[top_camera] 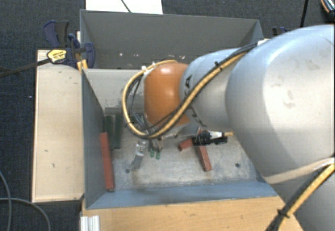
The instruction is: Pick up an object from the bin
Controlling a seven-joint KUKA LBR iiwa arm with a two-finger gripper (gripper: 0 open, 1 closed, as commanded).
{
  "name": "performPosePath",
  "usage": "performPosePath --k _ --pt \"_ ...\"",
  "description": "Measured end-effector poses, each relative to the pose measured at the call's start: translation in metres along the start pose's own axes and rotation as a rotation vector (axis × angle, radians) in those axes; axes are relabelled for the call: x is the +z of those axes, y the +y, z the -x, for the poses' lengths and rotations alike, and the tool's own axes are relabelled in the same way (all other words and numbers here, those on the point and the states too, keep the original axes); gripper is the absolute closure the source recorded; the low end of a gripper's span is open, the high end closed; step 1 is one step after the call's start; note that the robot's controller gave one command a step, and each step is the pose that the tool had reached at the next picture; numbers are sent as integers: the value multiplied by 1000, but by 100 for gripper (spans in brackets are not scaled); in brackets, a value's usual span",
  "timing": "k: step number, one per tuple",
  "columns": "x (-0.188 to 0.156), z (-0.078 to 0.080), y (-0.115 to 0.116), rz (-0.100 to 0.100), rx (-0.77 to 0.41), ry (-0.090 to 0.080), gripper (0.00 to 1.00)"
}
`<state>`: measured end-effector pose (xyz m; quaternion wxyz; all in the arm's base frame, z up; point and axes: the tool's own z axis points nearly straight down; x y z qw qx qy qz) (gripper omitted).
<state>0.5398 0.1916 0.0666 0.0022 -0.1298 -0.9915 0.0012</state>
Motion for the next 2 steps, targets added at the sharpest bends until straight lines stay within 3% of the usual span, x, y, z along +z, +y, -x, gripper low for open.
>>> performPosePath --k 1,2 --pt "-56 8 -57 4 158 -8 0" --pt "-75 73 -115 2 -2 -12 0"
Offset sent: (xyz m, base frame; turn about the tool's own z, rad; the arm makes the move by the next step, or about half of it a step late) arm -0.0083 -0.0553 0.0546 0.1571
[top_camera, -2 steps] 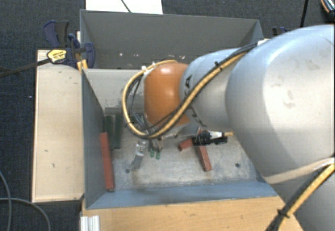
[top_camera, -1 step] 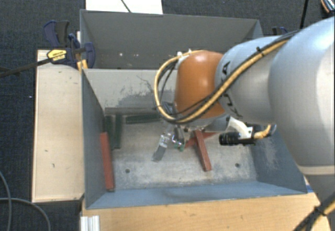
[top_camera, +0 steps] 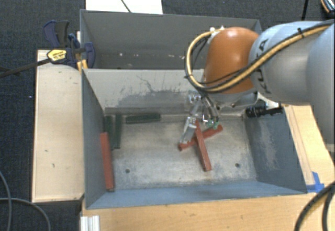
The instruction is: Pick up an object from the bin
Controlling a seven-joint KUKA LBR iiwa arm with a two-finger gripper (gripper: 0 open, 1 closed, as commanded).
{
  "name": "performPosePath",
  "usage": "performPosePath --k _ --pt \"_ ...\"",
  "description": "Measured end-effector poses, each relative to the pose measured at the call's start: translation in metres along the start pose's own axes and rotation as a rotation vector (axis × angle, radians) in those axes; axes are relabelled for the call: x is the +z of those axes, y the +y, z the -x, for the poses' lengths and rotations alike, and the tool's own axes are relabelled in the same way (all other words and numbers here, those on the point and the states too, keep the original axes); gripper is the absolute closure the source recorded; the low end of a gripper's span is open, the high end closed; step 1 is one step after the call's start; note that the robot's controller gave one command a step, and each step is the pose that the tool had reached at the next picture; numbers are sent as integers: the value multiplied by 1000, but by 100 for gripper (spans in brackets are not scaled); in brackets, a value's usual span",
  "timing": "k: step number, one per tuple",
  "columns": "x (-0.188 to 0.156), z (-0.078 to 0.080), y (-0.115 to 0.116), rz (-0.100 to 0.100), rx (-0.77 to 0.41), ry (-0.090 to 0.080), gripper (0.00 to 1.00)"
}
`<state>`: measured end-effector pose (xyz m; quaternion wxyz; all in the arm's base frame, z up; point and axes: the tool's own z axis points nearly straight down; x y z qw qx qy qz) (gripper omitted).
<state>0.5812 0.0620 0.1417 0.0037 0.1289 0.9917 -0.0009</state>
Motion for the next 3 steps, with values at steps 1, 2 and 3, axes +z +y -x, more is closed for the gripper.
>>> performPosePath --k 1,2,3 --pt "75 11 -62 -1 -140 11 0" --pt "71 12 -58 3 -140 6 100" --pt "28 5 -52 4 -68 2 100"
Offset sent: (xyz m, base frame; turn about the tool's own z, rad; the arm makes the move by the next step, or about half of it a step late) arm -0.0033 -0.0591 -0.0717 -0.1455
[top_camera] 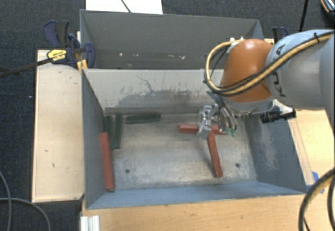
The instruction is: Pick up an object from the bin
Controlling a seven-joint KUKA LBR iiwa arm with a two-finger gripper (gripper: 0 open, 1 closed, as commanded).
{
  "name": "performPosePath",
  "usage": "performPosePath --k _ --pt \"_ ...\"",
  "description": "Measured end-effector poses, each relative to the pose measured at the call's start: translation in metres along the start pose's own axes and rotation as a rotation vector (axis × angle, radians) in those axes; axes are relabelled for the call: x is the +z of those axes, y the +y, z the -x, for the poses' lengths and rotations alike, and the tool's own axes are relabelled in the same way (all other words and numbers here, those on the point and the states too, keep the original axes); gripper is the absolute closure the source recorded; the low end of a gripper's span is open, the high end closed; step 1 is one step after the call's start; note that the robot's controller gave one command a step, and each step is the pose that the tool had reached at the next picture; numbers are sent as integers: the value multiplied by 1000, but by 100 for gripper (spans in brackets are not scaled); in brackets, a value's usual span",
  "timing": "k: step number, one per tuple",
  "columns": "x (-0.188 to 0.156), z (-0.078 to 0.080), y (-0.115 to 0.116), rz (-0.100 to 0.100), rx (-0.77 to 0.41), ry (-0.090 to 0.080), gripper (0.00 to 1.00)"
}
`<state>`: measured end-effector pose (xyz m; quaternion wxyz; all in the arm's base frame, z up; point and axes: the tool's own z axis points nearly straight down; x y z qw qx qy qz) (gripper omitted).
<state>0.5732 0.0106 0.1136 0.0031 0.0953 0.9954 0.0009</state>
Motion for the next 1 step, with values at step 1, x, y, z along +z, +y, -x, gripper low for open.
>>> performPosePath --k 1 --pt "-110 0 -1 0 53 -5 100"
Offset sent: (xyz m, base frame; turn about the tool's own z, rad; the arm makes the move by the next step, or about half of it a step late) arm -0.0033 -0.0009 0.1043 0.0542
